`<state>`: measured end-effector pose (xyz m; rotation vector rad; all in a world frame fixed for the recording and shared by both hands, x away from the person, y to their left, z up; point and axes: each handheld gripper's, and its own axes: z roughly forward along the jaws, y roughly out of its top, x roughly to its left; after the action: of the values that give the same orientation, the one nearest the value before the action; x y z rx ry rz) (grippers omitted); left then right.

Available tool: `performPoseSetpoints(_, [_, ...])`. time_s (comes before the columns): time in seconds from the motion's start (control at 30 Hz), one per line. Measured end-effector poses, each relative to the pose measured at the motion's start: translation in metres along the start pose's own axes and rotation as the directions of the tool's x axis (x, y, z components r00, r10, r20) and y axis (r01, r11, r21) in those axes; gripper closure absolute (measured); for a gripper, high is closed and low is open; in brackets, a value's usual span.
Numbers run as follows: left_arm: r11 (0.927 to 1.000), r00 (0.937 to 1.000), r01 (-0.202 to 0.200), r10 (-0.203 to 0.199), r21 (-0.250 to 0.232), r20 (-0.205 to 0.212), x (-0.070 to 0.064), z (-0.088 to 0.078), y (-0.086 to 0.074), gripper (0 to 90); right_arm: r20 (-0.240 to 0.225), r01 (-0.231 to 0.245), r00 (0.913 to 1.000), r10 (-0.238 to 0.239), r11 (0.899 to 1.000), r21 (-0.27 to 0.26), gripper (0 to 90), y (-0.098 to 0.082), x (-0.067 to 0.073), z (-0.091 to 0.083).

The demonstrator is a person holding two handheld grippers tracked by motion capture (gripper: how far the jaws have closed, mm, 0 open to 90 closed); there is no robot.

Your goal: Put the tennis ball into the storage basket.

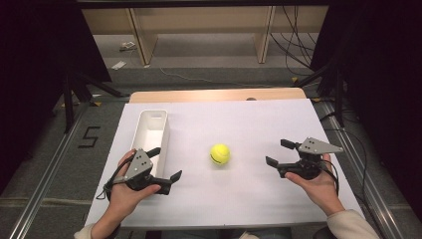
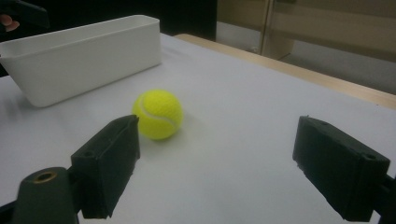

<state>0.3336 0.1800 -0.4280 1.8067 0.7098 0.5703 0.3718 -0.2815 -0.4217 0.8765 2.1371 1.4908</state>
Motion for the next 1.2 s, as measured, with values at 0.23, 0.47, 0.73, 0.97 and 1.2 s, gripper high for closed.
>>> performPoseSetpoints(0.23, [1.0, 1.0, 0.004, -0.004, -0.003, 0.0, 0.0, 0.0, 0.0, 0.0, -0.004, 0.002, 1.0, -0.002, 1.0, 0.003, 15.4, 0.0, 0.001, 0.0])
performPoseSetpoints(0.47, [1.0, 1.0, 0.003, -0.003, -0.004, 0.004, 0.0, 0.0, 0.0, 0.0, -0.009, 0.0, 1.0, 0.0, 1.0, 0.002, 15.4, 0.001, 0.003, 0.002])
performPoseSetpoints(0.73, [1.0, 1.0, 0.007, -0.007, -0.006, 0.002, 0.0, -0.001, 0.0, 0.0, -0.038, -0.008, 0.9992, 0.008, 1.0, -0.007, 15.3, 0.002, 0.006, 0.007])
performPoseSetpoints(0.97, [0.9999, 1.0, 0.005, -0.005, -0.01, 0.0, 0.0, -0.001, 0.001, 0.0, -0.065, 0.015, 0.9978, -0.014, 1.0, 0.007, 15.3, 0.004, 0.01, 0.015])
performPoseSetpoints(1.2, [1.0, 1.0, 0.0, 0.0, -0.008, 0.003, 0.0, -0.001, 0.001, 0.0, -0.081, 0.037, 0.9961, -0.035, 0.999, 0.027, 15.3, 0.008, 0.013, 0.028])
